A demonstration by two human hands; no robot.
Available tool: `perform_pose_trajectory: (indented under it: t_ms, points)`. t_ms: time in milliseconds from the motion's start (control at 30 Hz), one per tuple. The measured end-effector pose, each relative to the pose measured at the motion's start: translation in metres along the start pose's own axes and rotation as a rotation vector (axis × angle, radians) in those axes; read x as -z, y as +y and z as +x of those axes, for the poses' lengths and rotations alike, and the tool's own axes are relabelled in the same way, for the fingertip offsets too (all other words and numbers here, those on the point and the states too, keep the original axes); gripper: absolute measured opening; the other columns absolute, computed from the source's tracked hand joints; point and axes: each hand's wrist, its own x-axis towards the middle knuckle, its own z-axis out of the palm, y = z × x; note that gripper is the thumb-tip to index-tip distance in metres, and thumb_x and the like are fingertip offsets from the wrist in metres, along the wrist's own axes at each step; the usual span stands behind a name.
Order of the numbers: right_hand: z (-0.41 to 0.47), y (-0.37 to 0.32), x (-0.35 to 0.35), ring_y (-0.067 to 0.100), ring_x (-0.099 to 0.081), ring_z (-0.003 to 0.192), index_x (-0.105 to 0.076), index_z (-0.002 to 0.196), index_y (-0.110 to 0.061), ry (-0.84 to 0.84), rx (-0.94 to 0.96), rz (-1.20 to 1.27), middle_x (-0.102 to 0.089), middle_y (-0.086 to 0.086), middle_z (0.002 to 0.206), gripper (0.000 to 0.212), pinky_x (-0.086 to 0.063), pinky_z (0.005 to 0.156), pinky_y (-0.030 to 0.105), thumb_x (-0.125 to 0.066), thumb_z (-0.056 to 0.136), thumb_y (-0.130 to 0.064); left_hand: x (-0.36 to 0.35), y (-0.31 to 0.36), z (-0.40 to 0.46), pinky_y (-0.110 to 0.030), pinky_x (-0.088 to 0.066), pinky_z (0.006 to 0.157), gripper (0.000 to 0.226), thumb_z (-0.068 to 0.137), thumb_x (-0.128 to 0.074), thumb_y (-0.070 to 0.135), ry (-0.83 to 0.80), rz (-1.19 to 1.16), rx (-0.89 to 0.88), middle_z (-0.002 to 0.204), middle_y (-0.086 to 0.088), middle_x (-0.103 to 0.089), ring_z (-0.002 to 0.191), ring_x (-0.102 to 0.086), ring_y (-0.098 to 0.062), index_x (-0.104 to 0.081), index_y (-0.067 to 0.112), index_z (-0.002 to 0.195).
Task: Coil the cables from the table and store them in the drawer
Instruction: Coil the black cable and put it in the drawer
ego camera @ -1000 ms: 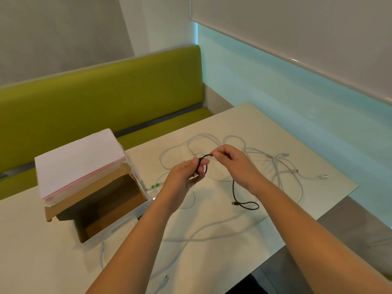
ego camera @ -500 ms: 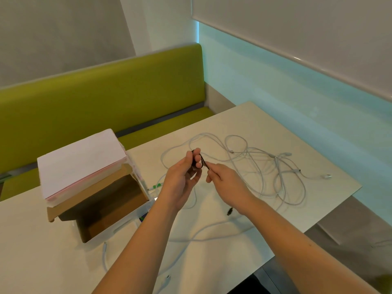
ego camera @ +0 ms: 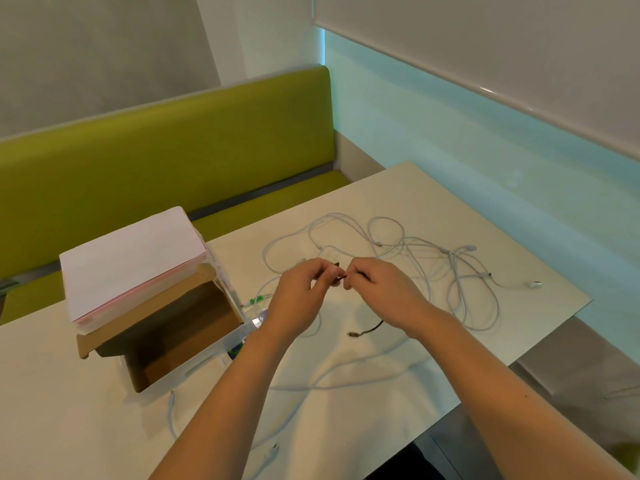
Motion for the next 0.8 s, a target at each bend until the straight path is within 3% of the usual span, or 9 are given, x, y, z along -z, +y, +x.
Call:
perform_pose_trajectory:
  t_ms: [133,300,400,500,667,800]
  points:
    - [0.003,0.005,0.002,0.008,-0.055,0.088,-0.061,0.086,-0.018,0.012,0.074,0.061,-0.061,-0.007,0.093,0.024,-0.047,0.083,0.038,-0.041,0.098,-0.025,0.002,0.004,0.006,-0.025,-0.044,0.076,0.026,0.103,-0.046,0.029,-0.120,0.100,-0.007,0.084,0.010,-0.066,0.086,-0.059,-0.005,-0.062,0.031,0.083]
    - [0.003,0.011,-0.006,0.011,-0.052,0.082,-0.053,0.089,-0.019,0.082,0.122,-0.012,-0.052,-0.006,0.091,0.023,-0.047,0.076,0.035,-0.038,0.102,-0.032,0.005,0.008,0.010,-0.023,-0.042,0.073,0.035,0.105,-0.040,0.024,-0.168,-0.002,0.042,0.076,0.009,-0.057,0.068,-0.053,0.000,-0.054,0.024,0.073]
    - [0.005,0.017,-0.012,0.013,-0.053,0.086,-0.060,0.103,-0.021,0.088,0.123,-0.020,-0.053,-0.003,0.095,0.027,-0.045,0.080,0.033,-0.036,0.104,-0.032,0.005,0.010,0.008,-0.018,-0.041,0.075,0.035,0.105,-0.039,0.016,-0.145,-0.208,0.171,0.071,0.007,-0.054,0.064,-0.053,0.000,-0.051,0.015,0.072]
    - [0.003,0.017,-0.017,0.012,-0.053,0.083,-0.067,0.114,-0.028,0.120,0.133,0.076,-0.054,0.000,0.089,0.029,-0.042,0.078,0.027,-0.040,0.104,-0.027,0.002,0.011,0.006,-0.023,-0.045,0.082,0.036,0.105,-0.035,0.010,-0.109,-0.515,0.294,0.069,0.004,-0.053,0.067,-0.056,-0.006,-0.051,0.014,0.073]
    - [-0.005,0.006,-0.022,0.020,-0.058,0.069,-0.064,0.085,-0.045,0.155,0.071,0.316,-0.056,-0.004,0.083,0.030,-0.050,0.076,0.038,-0.051,0.100,-0.023,-0.007,0.015,-0.002,-0.023,-0.038,0.073,0.033,0.106,-0.034,0.019,-0.075,-0.958,0.493,0.069,0.001,-0.055,0.070,-0.054,-0.009,-0.053,0.015,0.080]
    - [-0.007,0.005,-0.024,0.009,-0.055,0.067,-0.062,0.091,-0.051,0.159,0.085,0.327,-0.055,-0.006,0.084,0.030,-0.050,0.075,0.034,-0.052,0.100,-0.025,-0.009,0.019,-0.002,-0.024,-0.036,0.074,0.032,0.106,-0.035,0.027,-0.028,-1.109,0.572,0.068,0.004,-0.055,0.068,-0.056,-0.007,-0.054,0.018,0.081]
